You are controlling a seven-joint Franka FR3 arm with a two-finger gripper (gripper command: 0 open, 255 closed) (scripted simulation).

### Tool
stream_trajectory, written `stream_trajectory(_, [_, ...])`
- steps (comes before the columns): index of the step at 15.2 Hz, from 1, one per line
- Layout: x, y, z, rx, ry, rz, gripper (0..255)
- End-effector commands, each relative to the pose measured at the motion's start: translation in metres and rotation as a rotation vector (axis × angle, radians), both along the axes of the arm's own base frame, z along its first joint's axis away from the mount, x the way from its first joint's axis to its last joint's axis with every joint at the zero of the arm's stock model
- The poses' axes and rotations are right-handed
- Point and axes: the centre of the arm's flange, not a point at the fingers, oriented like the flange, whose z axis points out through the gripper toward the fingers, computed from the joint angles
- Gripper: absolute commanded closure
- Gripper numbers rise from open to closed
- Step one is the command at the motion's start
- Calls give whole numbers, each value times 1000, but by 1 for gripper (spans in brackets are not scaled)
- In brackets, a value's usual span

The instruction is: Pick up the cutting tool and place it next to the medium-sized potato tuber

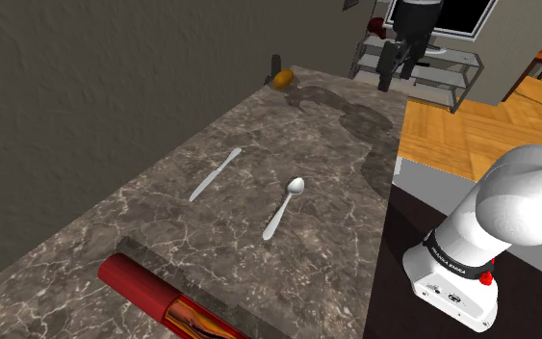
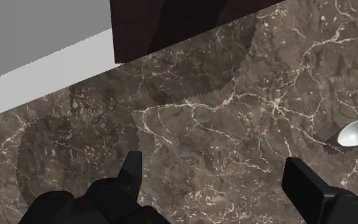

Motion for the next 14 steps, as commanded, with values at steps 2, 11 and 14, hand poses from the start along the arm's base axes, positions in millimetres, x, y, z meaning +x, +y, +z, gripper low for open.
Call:
stream_trajectory(2, [1,12,-5,-2,0,-29,0])
stream_trajectory(11, [26,120,-48,-19,-3,-290,0])
stream_trajectory(14, [41,154,-63,-24,-3,-378,0])
